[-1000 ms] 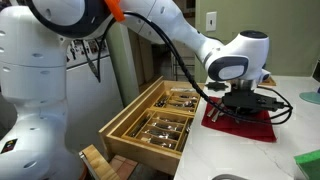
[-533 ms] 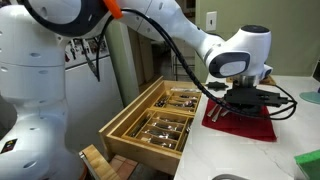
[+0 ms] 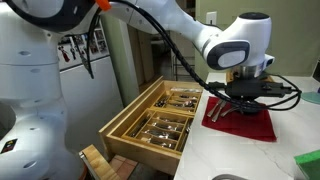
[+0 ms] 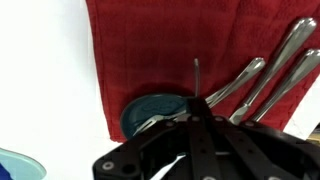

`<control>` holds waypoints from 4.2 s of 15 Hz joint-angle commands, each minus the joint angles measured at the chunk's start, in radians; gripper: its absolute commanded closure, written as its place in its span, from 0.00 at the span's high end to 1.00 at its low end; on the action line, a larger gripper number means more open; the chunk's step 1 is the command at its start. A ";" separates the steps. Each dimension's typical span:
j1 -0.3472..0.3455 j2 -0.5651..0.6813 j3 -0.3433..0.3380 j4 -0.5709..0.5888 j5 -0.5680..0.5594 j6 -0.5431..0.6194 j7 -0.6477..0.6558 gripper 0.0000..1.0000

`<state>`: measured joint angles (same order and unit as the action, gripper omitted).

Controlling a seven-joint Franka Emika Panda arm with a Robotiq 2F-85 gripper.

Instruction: Put the spoon in the drawer

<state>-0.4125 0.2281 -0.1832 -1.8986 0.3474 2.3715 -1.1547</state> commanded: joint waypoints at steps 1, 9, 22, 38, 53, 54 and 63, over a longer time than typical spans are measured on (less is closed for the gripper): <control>0.042 -0.148 -0.036 -0.107 -0.120 -0.015 0.127 0.01; 0.160 -0.395 0.006 -0.242 -0.517 -0.184 0.761 0.01; 0.283 -0.262 0.455 -0.090 -0.568 -0.285 1.767 0.01; 0.443 -0.071 0.336 0.040 -0.597 -0.416 2.035 0.01; 0.581 0.278 0.195 0.257 -0.569 -0.476 2.394 0.03; 0.581 0.287 0.193 0.268 -0.568 -0.476 2.394 0.03; 0.594 0.436 0.180 0.426 -0.547 -0.496 2.411 0.01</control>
<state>0.1587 0.5709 0.0185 -1.5661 -0.2321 1.8964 1.2478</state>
